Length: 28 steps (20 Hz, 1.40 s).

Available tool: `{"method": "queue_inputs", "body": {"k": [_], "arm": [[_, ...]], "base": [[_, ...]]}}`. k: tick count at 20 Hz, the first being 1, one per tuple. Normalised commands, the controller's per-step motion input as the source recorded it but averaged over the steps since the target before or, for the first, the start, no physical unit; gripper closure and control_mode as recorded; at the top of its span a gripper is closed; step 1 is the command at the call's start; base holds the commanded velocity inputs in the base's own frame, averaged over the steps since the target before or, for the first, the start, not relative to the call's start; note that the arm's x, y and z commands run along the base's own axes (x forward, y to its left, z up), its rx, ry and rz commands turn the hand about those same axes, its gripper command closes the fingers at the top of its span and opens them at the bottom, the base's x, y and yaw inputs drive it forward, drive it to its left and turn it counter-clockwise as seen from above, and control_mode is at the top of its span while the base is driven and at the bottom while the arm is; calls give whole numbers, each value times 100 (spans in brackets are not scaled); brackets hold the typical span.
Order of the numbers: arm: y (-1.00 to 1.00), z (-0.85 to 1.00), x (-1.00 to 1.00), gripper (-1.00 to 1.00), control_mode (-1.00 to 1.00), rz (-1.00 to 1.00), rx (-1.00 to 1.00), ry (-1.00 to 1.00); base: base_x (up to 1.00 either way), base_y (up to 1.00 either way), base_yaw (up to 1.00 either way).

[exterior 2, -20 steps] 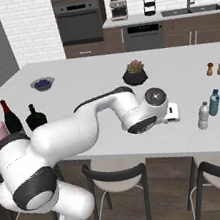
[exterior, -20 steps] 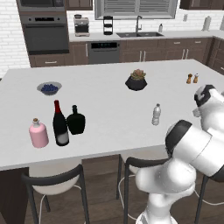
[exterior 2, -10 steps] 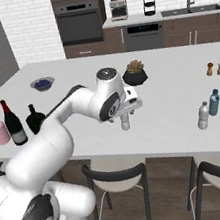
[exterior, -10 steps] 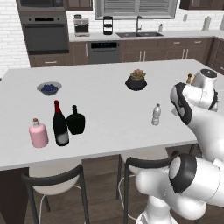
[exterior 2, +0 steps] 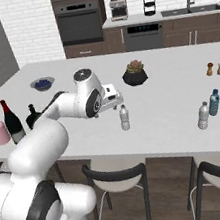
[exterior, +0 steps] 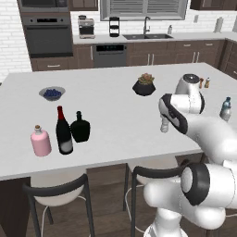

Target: Move the plastic bottles in the middle to the plastics group, and the glass bottles in the middle to the glass group.

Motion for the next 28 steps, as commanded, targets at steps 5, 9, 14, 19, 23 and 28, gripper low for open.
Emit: {"method": "queue_inputs", "body": {"k": [5,9,14,19,23,28], "arm": [[12,0,86,-100,-100,-43,0,0],[2,0,26,-100,-100,-32,4,1],[-34,0,12,-100,-100,-7,13,3],[-40,0,15,-100,-100,-4,23,0],[-8,-8,6,-100,-100,0,9,0],[0,-14,6,-100,-100,0,5,-3]], "base": [[0,0,0],[0,0,0],[0,0,0],[0,0,0],[0,0,0],[0,0,0]]}}
